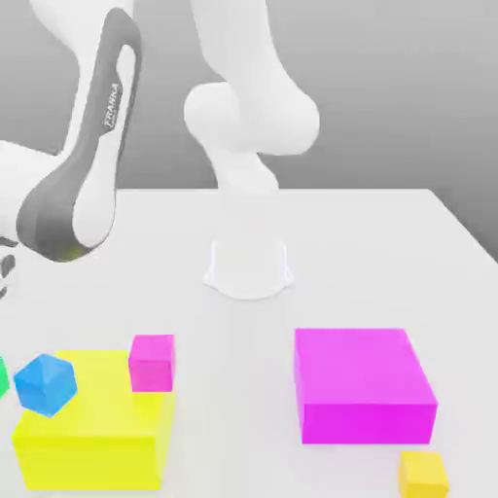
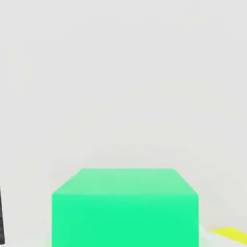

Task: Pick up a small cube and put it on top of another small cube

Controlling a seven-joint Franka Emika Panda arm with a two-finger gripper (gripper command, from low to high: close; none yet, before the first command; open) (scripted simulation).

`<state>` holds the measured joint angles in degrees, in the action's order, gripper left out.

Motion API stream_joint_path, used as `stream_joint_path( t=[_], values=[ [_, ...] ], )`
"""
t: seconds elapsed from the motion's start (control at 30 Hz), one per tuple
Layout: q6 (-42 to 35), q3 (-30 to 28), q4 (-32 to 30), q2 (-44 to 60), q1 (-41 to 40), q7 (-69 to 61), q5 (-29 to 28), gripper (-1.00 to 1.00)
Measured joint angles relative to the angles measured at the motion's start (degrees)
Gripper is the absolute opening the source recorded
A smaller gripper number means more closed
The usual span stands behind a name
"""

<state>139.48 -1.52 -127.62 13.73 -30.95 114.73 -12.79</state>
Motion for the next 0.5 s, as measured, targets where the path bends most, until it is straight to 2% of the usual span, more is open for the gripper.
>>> stream_joint_path(
  t=[0.1,0.27,0.5],
  values=[
    [-2.6,1.8,-2.9,-5.4,1.2,-3.2,1.5,-1.0],
    [-5.7,4.1,-9.4,-15.4,5.2,-10.9,8.2,-1.0],
    [-5.9,4.6,-21.5,-29.2,10.4,-22.8,15.1,-1.0]
  ],
)
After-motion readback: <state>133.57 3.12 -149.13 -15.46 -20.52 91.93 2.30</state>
